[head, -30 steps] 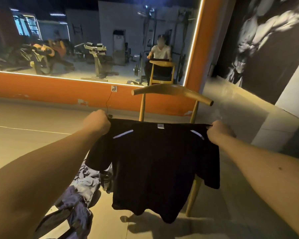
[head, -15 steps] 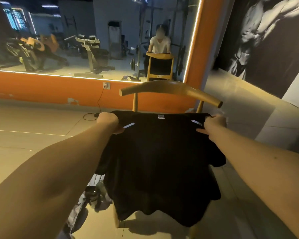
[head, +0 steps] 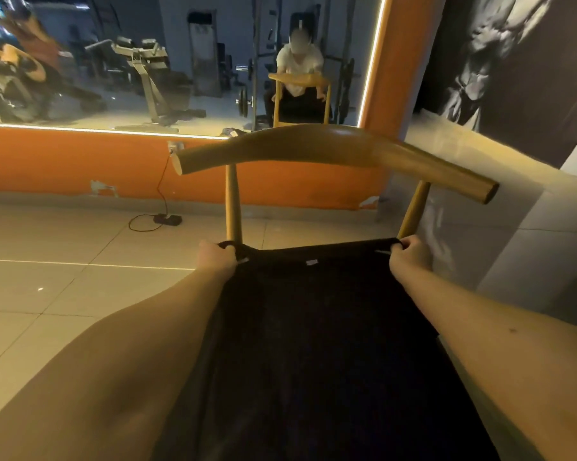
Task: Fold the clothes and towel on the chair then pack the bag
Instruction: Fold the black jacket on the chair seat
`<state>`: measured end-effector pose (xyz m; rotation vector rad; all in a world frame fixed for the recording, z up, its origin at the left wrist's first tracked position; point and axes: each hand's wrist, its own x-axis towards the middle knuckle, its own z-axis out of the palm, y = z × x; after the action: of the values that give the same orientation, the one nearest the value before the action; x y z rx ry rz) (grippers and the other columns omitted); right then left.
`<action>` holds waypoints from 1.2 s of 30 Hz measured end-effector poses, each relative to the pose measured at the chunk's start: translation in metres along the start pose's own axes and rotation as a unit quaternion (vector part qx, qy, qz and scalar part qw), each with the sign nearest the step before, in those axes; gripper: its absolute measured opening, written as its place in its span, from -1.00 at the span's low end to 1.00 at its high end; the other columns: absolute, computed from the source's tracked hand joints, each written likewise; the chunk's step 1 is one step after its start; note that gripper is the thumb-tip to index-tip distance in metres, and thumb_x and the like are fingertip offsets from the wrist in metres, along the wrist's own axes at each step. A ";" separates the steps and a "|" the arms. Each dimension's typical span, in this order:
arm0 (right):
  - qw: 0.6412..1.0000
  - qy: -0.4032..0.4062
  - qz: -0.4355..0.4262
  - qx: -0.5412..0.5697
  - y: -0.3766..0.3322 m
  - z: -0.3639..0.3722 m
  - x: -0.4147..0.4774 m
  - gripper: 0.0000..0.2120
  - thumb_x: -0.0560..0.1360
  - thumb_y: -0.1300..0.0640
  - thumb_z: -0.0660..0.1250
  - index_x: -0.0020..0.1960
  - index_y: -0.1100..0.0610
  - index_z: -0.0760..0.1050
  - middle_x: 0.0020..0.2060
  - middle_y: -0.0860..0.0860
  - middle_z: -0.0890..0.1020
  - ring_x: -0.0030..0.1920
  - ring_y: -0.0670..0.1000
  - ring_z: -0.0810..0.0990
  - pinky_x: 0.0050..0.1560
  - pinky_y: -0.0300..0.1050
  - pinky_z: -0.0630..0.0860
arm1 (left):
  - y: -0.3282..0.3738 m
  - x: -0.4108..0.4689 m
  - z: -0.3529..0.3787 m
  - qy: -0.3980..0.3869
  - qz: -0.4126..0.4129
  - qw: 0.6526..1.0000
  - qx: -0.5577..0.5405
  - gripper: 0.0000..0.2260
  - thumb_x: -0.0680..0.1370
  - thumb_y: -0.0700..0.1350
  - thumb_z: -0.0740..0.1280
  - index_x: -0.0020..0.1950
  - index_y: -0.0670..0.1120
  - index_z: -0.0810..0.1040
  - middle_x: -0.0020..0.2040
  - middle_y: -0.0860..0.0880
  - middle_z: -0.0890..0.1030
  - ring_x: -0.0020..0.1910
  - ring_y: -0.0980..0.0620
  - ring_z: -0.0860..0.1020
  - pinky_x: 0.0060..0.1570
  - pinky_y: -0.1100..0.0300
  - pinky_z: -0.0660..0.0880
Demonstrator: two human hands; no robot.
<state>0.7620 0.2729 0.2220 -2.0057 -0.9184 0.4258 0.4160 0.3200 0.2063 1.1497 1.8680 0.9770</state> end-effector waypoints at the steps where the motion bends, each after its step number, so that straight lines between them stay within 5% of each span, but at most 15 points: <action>1: 1.000 0.007 0.002 -0.001 0.006 0.007 0.007 -0.84 0.66 0.14 0.22 0.18 0.16 0.50 0.12 0.18 0.61 0.10 0.23 0.58 -0.07 -0.05 0.40 | 0.003 0.001 0.005 0.017 0.004 1.000 0.005 -0.74 0.66 -0.05 0.31 0.15 -0.27 0.55 -0.13 -0.12 0.59 -0.28 0.02 0.54 -0.40 0.23 0.40; 6: 0.998 -0.014 0.013 -0.059 0.016 0.028 0.016 -0.75 0.67 0.11 0.22 0.31 0.17 0.46 0.24 0.21 0.58 0.20 0.26 0.56 0.05 0.00 0.45 | 0.005 0.020 0.029 0.061 -0.005 0.998 0.008 -0.71 0.69 -0.05 0.25 0.20 -0.28 0.54 -0.14 -0.09 0.51 -0.20 -0.02 0.50 -0.21 0.16 0.43; 9: 0.973 -0.130 -0.019 -0.191 0.015 0.033 0.008 -0.35 0.63 0.11 0.29 0.63 0.07 0.07 0.42 0.19 0.43 0.30 0.24 0.52 0.10 0.04 0.51 | 0.004 0.019 0.034 0.006 -0.041 0.999 0.028 -0.73 0.63 -0.14 0.33 0.28 -0.25 0.49 -0.12 -0.10 0.53 -0.26 0.01 0.51 -0.37 0.20 0.38; 13: 0.922 -0.199 -0.085 -0.321 0.013 0.031 0.002 -0.14 0.58 0.17 0.28 0.65 -0.06 -0.22 0.25 0.13 0.55 0.02 0.12 0.63 0.02 0.07 0.64 | 0.004 0.011 0.033 -0.048 0.018 0.994 0.099 -0.49 0.58 -0.27 0.32 0.50 -0.15 0.24 0.21 -0.18 0.51 -0.14 0.00 0.48 -0.32 0.21 0.38; 16: 0.896 -0.265 -0.090 -0.345 0.011 0.023 -0.005 -0.18 0.62 0.11 0.28 0.65 -0.08 -0.19 0.38 0.12 0.49 0.13 0.12 0.61 0.13 0.08 0.62 | -0.004 -0.006 0.027 -0.090 0.071 0.968 0.224 -0.32 0.57 -0.24 0.31 0.64 -0.08 0.10 0.51 -0.18 0.34 0.25 -0.16 0.50 0.10 0.02 0.58; 18: 0.903 -0.249 -0.107 -0.334 0.010 0.016 -0.017 -0.20 0.62 0.14 0.27 0.65 -0.07 -0.17 0.33 0.13 0.52 0.10 0.11 0.62 0.07 0.03 0.63 | -0.014 -0.018 0.022 -0.096 0.129 0.926 0.342 -0.41 0.58 -0.19 0.29 0.60 -0.07 0.22 0.58 -0.16 0.24 0.41 -0.24 0.42 0.35 -0.13 0.48; 21: 0.935 -0.190 -0.131 -0.269 0.005 0.001 -0.046 -0.38 0.61 0.22 0.22 0.62 -0.01 0.14 0.36 0.08 0.52 0.25 0.13 0.57 0.08 -0.03 0.56 | -0.026 -0.041 0.008 -0.062 0.175 0.913 0.363 -0.60 0.60 -0.12 0.28 0.45 -0.09 0.45 0.49 -0.13 0.38 0.38 -0.18 0.44 0.38 -0.11 0.45; 24: 0.940 -0.227 -0.128 -0.219 0.008 -0.016 -0.090 -0.65 0.62 0.16 0.27 0.40 0.04 0.49 0.28 0.04 0.58 0.20 0.05 0.59 0.13 -0.07 0.54 | -0.046 -0.081 -0.010 -0.094 0.186 0.914 0.348 -0.63 0.63 -0.03 0.29 0.43 -0.07 0.49 0.50 -0.10 0.40 0.43 -0.15 0.43 0.42 -0.13 0.42; 32: 0.947 -0.233 -0.139 -0.172 0.058 -0.077 -0.219 -0.67 0.63 0.11 0.30 0.38 0.01 0.49 0.33 -0.06 0.54 0.35 -0.04 0.49 0.33 -0.12 0.42 | -0.130 -0.211 -0.071 -0.071 0.210 0.908 0.355 -0.53 0.70 0.16 0.12 0.59 0.03 0.33 0.66 -0.06 0.15 0.64 -0.11 0.01 0.62 -0.08 0.01; 36: 0.956 -0.210 -0.154 -0.134 0.093 -0.113 -0.267 -0.66 0.64 0.16 0.27 0.41 0.07 0.47 0.34 -0.05 0.51 0.40 -0.01 0.44 0.36 -0.15 0.36 | -0.160 -0.244 -0.092 -0.007 0.162 0.944 0.288 -0.47 0.68 0.12 0.19 0.62 -0.03 0.24 0.65 -0.11 0.15 0.62 -0.19 0.05 0.59 -0.11 0.03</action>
<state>0.6917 -0.0223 0.1974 -1.9970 -1.6025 0.5877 0.3594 0.0236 0.1535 1.8475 2.0567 0.5858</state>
